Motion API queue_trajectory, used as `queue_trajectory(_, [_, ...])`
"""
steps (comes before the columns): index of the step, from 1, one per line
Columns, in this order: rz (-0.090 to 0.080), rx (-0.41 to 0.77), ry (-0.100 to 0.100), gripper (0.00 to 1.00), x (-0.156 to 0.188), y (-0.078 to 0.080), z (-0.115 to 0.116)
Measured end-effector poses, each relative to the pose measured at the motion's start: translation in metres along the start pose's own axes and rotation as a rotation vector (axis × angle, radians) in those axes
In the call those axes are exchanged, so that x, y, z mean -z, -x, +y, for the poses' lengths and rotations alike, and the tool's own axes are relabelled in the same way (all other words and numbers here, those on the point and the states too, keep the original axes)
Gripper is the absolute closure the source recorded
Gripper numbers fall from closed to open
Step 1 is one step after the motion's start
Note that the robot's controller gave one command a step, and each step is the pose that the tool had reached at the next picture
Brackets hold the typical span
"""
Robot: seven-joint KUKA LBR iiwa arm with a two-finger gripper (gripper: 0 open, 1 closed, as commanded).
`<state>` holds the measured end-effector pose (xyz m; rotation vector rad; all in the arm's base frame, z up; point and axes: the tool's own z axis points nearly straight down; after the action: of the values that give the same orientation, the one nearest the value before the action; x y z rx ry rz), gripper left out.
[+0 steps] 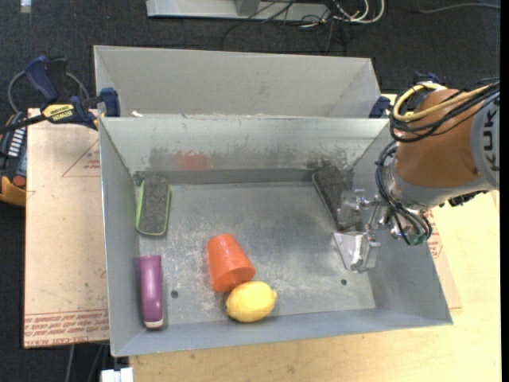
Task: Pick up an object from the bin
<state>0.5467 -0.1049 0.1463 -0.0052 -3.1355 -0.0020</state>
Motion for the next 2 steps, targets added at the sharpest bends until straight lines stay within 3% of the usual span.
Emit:
queue_trajectory(1, [-0.007,0.003,-0.001,0.00,0.004,0.002,0.001])
queue_trajectory(2, [-0.001,-0.019,0.000,0.00,-0.047,-0.036,-0.033])
